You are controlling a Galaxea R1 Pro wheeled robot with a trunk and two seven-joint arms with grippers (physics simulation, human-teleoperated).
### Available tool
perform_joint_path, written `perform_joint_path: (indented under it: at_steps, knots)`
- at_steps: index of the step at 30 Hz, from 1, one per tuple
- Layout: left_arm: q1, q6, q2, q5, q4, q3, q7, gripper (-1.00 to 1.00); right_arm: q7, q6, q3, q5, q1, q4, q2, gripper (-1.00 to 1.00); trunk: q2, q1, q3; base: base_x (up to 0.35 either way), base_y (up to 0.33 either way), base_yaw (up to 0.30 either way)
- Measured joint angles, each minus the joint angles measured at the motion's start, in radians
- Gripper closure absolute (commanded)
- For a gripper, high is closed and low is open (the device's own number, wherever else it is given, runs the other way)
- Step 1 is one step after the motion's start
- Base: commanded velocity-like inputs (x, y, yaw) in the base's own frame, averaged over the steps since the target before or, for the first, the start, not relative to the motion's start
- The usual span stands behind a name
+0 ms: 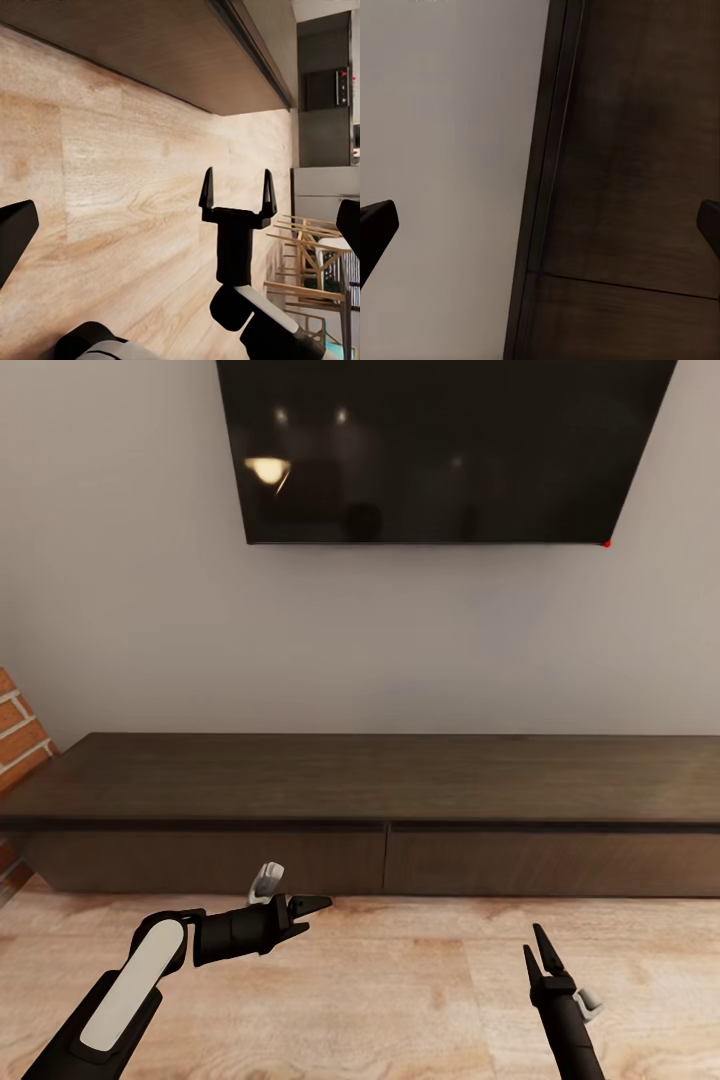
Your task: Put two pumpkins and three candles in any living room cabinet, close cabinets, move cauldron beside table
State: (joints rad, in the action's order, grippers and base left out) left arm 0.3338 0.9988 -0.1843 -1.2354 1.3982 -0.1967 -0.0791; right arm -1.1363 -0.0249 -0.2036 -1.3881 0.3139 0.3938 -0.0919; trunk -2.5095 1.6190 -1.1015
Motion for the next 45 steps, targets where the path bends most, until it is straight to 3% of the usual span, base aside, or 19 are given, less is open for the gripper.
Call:
perform_joint_path:
  at_steps: [8,36,39,43,45]
  knots:
    - [0.0,0.0,-0.002,0.0,-0.001,0.001,0.0,-1.0,0.011,-0.018,0.002,-0.084,0.0,-0.003,-0.001,-1.0,0.0,0.0,0.0,0.21,-0.013,0.0]
    - [0.0,-0.001,-0.012,-0.002,0.001,-0.002,0.0,-1.0,0.016,-0.026,0.002,-0.093,0.0,-0.005,-0.002,-1.0,0.0,0.0,0.0,0.211,-0.014,0.0]
    - [0.0,0.0,-0.011,-0.02,0.001,-0.011,-0.001,-1.0,0.023,-0.026,0.002,-0.093,0.0,-0.005,-0.002,-1.0,0.0,0.0,0.0,0.066,0.0,0.0]
    - [-0.001,-0.001,-0.012,-0.093,0.001,-0.039,-0.001,-1.0,0.028,-0.025,0.002,-0.093,0.0,-0.005,-0.002,-1.0,0.0,0.0,0.0,0.019,0.0,0.0]
    - [-0.001,-0.001,-0.013,-0.113,0.001,-0.048,0.0,-1.0,0.029,-0.025,0.002,-0.093,0.0,-0.005,-0.002,-1.0,0.0,0.0,0.0,0.005,0.0,0.0]
